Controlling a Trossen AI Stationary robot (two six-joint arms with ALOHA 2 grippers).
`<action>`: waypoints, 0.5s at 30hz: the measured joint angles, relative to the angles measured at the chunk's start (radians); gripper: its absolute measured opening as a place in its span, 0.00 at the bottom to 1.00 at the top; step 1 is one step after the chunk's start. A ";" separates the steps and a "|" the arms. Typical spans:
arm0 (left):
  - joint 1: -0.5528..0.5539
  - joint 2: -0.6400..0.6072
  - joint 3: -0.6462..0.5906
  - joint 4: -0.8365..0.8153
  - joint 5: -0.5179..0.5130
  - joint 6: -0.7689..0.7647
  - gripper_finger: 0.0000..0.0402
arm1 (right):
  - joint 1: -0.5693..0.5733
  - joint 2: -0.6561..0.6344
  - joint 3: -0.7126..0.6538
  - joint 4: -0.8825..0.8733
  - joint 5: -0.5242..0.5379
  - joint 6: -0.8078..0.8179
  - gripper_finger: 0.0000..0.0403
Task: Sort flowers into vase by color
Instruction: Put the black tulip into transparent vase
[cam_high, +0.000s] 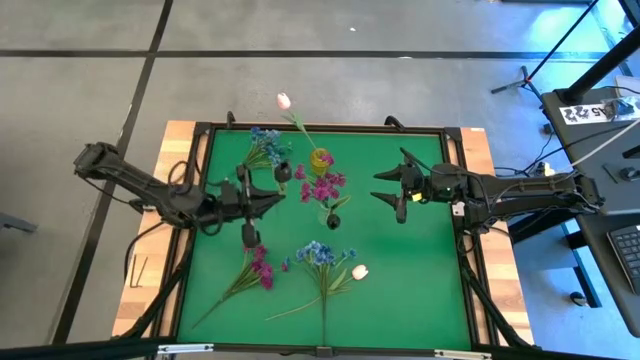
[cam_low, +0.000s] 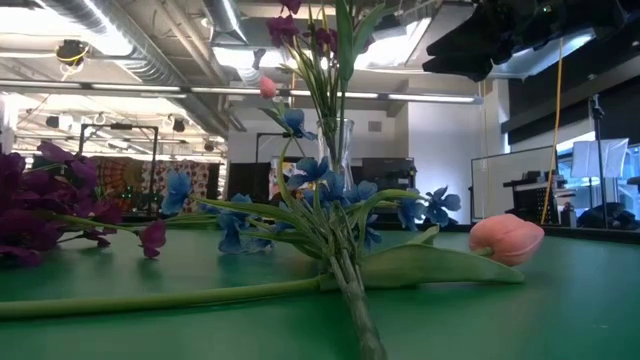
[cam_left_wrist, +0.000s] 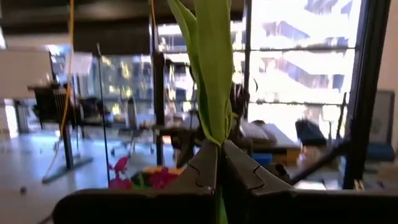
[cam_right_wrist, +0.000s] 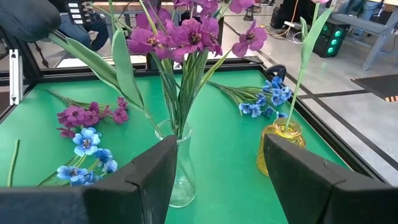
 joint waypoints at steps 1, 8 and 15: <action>0.000 0.025 -0.024 0.086 0.000 0.022 0.00 | 0.000 0.000 0.000 0.000 0.000 0.000 0.59; 0.005 0.217 -0.090 0.561 0.052 0.177 0.00 | 0.000 0.000 0.000 0.000 0.000 0.002 0.59; 0.049 0.353 -0.091 0.737 0.112 0.210 0.00 | 0.000 0.000 0.000 0.016 0.000 0.002 0.59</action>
